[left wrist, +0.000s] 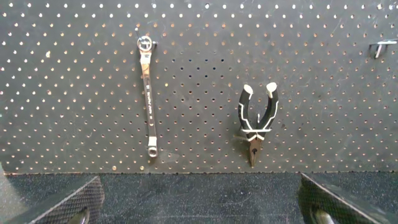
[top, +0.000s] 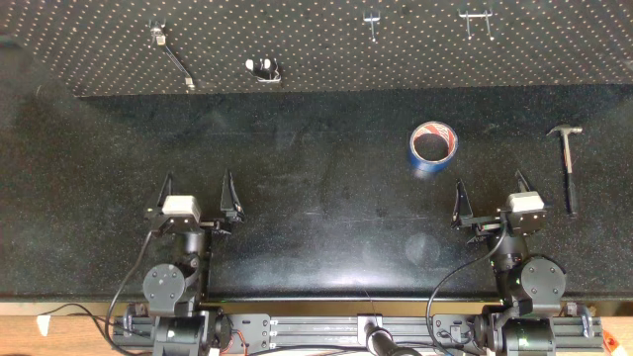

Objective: Place Tools Onto Pegboard

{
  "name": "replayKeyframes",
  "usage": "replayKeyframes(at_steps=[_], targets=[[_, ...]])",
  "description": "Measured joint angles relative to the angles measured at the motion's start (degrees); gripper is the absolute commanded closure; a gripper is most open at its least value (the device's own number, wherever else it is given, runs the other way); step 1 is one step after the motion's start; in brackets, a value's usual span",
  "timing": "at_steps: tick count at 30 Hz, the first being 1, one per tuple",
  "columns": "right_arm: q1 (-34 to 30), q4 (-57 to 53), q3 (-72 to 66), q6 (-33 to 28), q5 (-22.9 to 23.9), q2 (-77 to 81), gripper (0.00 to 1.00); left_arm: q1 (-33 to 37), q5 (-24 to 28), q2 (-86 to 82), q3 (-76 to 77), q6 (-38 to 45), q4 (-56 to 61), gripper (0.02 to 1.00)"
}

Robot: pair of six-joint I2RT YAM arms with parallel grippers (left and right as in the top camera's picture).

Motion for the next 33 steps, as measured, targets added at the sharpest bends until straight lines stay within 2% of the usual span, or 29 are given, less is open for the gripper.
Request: replayKeyframes(at_steps=[11,33], targets=[[0.0,0.0,0.0,0.0,0.0,0.0,0.009,3.6,0.2,-4.6,-0.1,0.0,-12.1,0.023],[0.0,0.0,0.0,0.0,0.0,0.0,0.007,2.9,0.9,-4.6,-0.1,0.0,-12.2,0.023]])
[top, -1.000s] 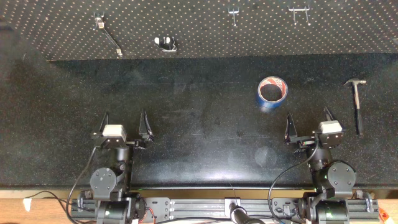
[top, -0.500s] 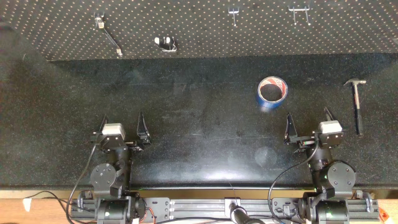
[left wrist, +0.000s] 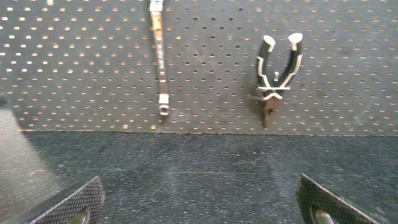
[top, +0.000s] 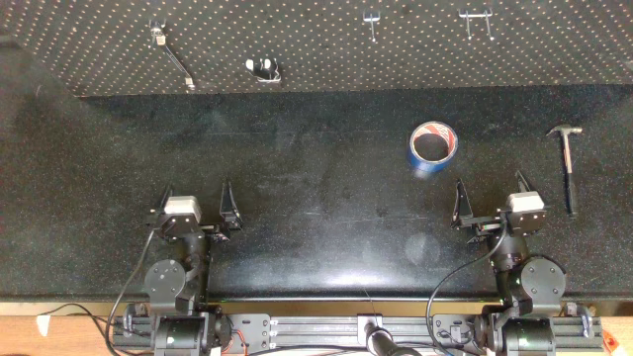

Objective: Place Tools Onto Pegboard

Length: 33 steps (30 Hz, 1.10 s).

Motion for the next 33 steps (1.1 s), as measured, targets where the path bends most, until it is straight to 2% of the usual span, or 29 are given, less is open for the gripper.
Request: replayKeyframes(at_steps=[7,27,30,33], targets=[[0.0,0.0,0.0,0.0,0.0,0.0,0.009,-3.7,0.2,0.0,0.0,0.0,0.0,0.023],[0.0,0.0,0.0,0.0,0.0,0.0,0.007,-3.8,0.2,0.0,0.0,0.0,0.0,0.023],[0.1,-0.2,0.3,1.1,-0.1,1.3,0.009,-3.8,0.2,0.0,0.0,0.0,0.0,0.023],[0.3,-0.8,4.1,4.2,-0.9,9.0,0.007,-3.8,0.2,0.0,0.0,0.0,0.0,0.025]])
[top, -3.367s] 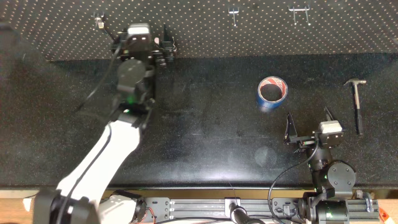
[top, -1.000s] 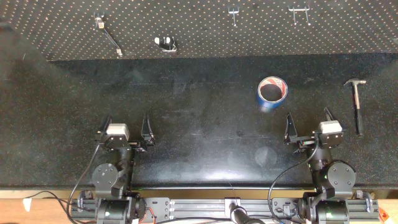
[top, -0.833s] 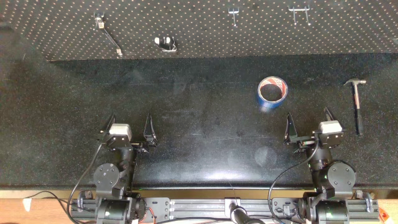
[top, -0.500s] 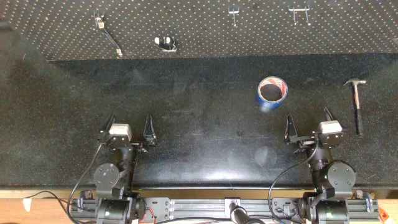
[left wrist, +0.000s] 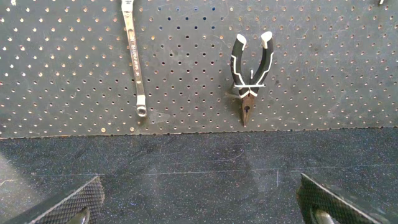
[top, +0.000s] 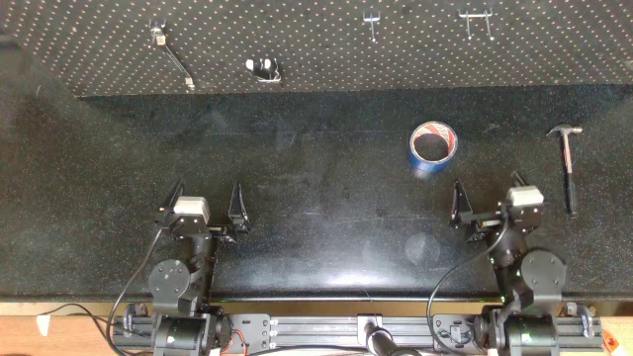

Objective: Place Tools Onto Pegboard

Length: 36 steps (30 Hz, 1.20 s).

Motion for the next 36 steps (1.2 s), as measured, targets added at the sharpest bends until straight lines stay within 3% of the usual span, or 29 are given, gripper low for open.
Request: replayKeyframes(at_steps=[3,7,13,20,29,36], targets=[[0.5,-0.7,8.4,2.7,-2.0,11.8,0.009,0.0,0.1,0.0,0.0,0.0,0.0,0.023],[3.1,-11.1,24.6,3.9,-4.6,28.7,0.007,0.0,0.2,-0.1,0.0,0.0,-0.1,0.023],[6.8,-29.4,45.2,3.3,-5.6,49.8,0.007,0.0,0.2,-0.2,0.0,0.0,-0.1,0.020],[11.9,-43.3,64.1,3.0,-4.9,72.7,0.007,0.0,0.2,-0.2,0.0,0.0,-0.1,0.020],[13.5,-52.9,75.0,4.2,-1.5,86.7,0.007,0.0,0.2,-0.2,0.0,0.0,-0.1,0.023],[14.2,-53.7,77.5,5.4,-0.8,93.6,0.007,0.0,0.2,-0.2,0.0,0.0,-0.1,0.023]])
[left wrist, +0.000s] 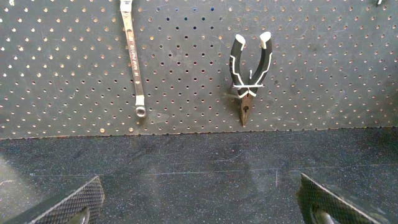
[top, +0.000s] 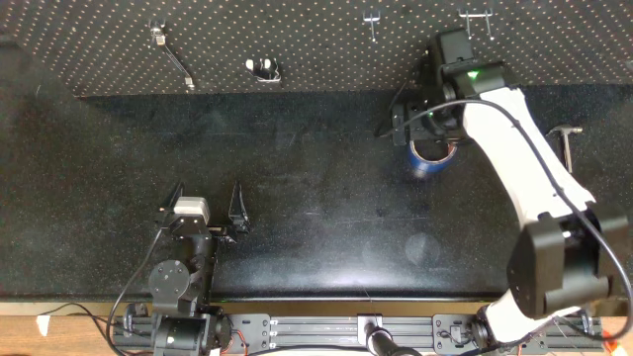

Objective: Place Tools Onto Pegboard

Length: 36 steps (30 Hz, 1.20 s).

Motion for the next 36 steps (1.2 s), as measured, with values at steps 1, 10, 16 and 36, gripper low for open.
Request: replayKeyframes(at_steps=[1,10,16,36], targets=[[0.3,0.0,0.1,0.0,0.0,0.8,0.007,0.0,0.0,0.0,0.0,0.0,0.0,0.023],[2.0,1.3,0.6,2.2,2.0,5.1,0.007,0.0,0.0,0.0,0.0,0.0,0.0,0.023],[3.3,2.0,0.6,3.1,6.2,6.8,0.018,0.0,0.0,0.0,0.0,0.0,0.0,0.023],[4.7,2.7,0.8,4.1,8.6,7.7,0.923,0.0,0.0,0.0,0.0,0.0,0.0,0.023]])
